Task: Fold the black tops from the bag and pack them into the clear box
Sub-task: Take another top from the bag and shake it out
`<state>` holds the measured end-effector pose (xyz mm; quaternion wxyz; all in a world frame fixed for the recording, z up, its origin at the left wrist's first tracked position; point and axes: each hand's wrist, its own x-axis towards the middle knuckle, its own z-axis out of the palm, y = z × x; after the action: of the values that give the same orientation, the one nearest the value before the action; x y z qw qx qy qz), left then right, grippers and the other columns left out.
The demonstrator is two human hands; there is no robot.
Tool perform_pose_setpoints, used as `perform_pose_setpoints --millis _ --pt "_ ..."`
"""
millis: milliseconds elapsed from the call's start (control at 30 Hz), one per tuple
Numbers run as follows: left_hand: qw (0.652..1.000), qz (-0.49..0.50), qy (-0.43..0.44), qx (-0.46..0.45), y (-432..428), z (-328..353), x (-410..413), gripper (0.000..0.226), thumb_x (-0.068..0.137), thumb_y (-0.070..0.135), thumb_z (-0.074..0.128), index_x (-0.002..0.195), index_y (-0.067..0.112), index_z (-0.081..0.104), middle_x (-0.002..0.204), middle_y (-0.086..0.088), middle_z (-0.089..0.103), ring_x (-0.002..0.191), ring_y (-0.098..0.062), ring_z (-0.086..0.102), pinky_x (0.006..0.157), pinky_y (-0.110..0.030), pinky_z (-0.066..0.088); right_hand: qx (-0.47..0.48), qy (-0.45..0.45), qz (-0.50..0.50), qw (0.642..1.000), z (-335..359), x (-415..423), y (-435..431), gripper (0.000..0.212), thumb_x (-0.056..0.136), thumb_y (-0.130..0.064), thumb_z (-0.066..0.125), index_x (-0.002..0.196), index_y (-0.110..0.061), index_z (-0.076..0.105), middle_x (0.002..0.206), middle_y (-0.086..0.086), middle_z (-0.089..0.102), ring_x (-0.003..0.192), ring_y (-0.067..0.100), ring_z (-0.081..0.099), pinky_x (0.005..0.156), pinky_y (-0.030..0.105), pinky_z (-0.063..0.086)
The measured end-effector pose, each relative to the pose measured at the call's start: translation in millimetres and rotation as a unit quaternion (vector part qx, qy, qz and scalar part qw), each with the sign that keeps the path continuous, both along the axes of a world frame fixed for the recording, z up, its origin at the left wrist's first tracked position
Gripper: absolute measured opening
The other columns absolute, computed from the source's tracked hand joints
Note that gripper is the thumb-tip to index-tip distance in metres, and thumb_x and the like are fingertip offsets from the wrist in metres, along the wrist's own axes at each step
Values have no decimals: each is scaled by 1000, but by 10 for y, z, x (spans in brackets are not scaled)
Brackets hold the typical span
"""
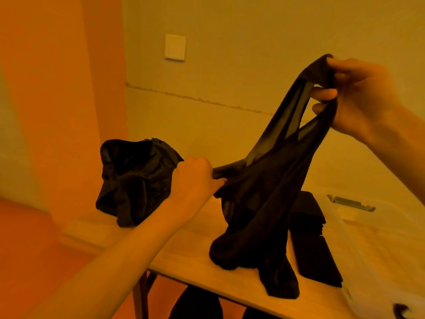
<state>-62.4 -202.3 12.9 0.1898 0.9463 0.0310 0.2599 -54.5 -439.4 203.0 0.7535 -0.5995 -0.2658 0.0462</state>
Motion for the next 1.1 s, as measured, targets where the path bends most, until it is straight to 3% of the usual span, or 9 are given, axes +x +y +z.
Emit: perform_pose_setpoints --millis 133,233,300,400,500,600,800,900,1100 --pt "996 78 -45 29 224 129 17 34 87 16 69 70 14 40 62 -1 41 52 -16 35 48 -30 22 7 -7 24 1000 -14 23 -9 37 101 -15 40 67 -20 55 74 -4 64 48 9 52 50 19 39" --pt "986 87 -114 -79 518 300 8 18 79 6 60 87 12 44 75 -5 50 62 -24 47 50 -34 28 29 3 14 999 -45 53 -86 33 100 -15 42 70 -20 55 77 -3 64 55 11 56 58 19 45" --pt "977 77 -20 -198 739 459 41 9 88 18 58 91 12 53 86 -10 64 74 -29 61 62 -39 51 54 19 17 998 -70 78 -130 29 101 -16 42 75 -20 56 77 -3 66 61 12 61 65 21 50" --pt "817 -61 203 -537 930 694 -28 39 101 41 43 99 8 64 112 -20 71 99 -33 68 89 -45 55 69 19 21 997 -88 95 -141 27 101 -16 42 79 -20 57 76 -3 67 72 13 67 73 23 54" --pt "689 -177 251 -656 1006 806 -108 52 100 48 34 128 14 60 128 -25 66 119 -43 63 102 -54 45 76 30 20 996 -79 99 -108 26 99 -16 47 79 -19 63 83 -2 69 85 15 68 87 26 55" --pt "628 -258 220 -701 959 884 -182 49 90 35 44 134 17 58 135 -19 63 124 -43 60 105 -59 43 94 66 -3 993 -73 113 -89 18 92 -20 54 85 -14 70 98 3 70 104 21 67 104 33 50" --pt "536 -289 171 -775 949 1056 -247 41 64 7 83 102 4 69 99 -13 73 91 -30 75 86 -39 60 134 98 -71 983 -55 67 -128 15 101 -22 52 97 -12 64 83 2 73 81 18 75 70 30 60" --pt "575 -288 119 -757 1045 1194 -234 79 30 -4 99 104 3 72 99 -12 75 87 -27 77 73 -36 63 119 102 -97 983 -71 81 -163 13 101 -21 56 98 -13 66 87 2 72 84 16 74 74 29 60" --pt "667 -269 118 -684 951 1523 -343 27 79 14 67 105 12 70 98 -7 76 91 -20 76 78 -38 64 158 111 -97 976 -93 123 -179 20 96 -21 64 115 -14 66 106 5 73 115 22 68 98 36 55"
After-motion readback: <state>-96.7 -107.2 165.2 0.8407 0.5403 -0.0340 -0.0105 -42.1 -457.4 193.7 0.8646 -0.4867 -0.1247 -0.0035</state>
